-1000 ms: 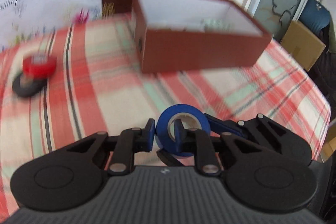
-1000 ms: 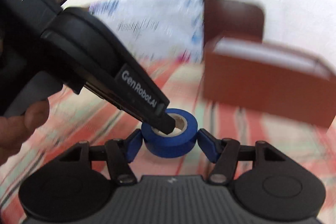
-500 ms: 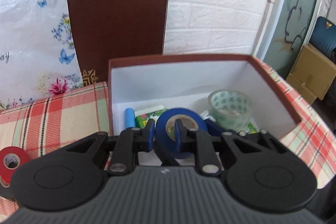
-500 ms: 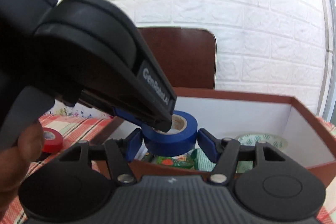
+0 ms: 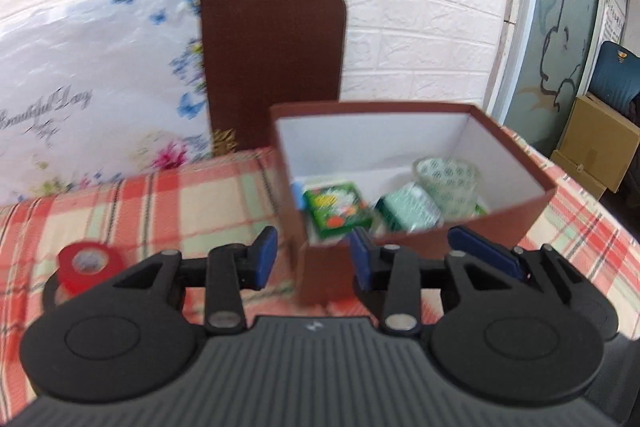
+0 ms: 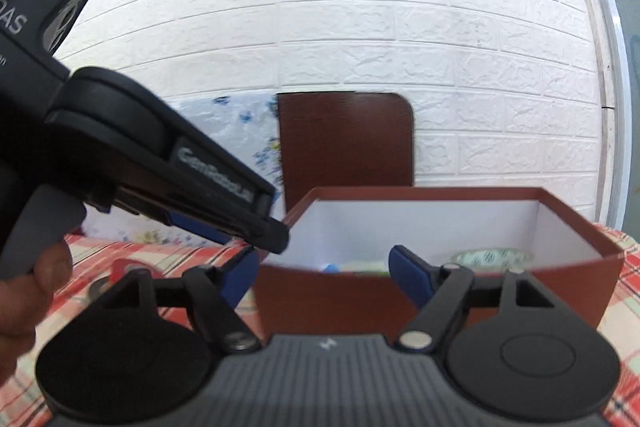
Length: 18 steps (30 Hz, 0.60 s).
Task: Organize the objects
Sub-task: 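Move the right gripper to the red tape roll on the black tape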
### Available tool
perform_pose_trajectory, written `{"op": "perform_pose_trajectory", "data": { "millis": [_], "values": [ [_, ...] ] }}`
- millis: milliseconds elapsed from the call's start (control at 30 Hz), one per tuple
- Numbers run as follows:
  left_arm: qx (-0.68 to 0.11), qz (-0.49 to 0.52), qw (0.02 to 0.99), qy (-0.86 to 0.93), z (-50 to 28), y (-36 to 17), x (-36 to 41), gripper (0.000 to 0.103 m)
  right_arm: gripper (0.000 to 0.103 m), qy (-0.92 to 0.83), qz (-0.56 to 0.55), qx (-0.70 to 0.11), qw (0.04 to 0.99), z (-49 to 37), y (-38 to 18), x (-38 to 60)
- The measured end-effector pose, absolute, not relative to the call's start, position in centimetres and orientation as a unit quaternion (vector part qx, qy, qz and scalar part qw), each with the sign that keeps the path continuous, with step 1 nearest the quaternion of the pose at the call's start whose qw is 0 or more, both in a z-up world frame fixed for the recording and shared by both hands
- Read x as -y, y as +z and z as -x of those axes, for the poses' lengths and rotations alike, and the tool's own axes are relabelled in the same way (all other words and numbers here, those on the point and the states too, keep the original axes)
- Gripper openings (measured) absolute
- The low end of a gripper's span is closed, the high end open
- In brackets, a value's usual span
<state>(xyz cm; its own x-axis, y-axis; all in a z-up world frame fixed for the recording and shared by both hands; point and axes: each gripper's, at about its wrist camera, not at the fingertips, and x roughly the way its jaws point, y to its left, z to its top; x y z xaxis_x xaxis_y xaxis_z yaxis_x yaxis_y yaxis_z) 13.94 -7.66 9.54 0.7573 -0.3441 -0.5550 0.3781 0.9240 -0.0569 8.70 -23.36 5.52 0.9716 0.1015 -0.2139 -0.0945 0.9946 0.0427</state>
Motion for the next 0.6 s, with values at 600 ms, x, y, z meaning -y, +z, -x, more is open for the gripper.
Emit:
{"op": "perform_pose_trajectory", "data": {
  "millis": [600],
  "values": [
    [-0.352,0.079,0.926,0.113,-4.8,-0.4,-18.1,0.050,0.078,0.217,0.043,-0.307,0.926,-9.2,2.5,9.6]
  ]
}}
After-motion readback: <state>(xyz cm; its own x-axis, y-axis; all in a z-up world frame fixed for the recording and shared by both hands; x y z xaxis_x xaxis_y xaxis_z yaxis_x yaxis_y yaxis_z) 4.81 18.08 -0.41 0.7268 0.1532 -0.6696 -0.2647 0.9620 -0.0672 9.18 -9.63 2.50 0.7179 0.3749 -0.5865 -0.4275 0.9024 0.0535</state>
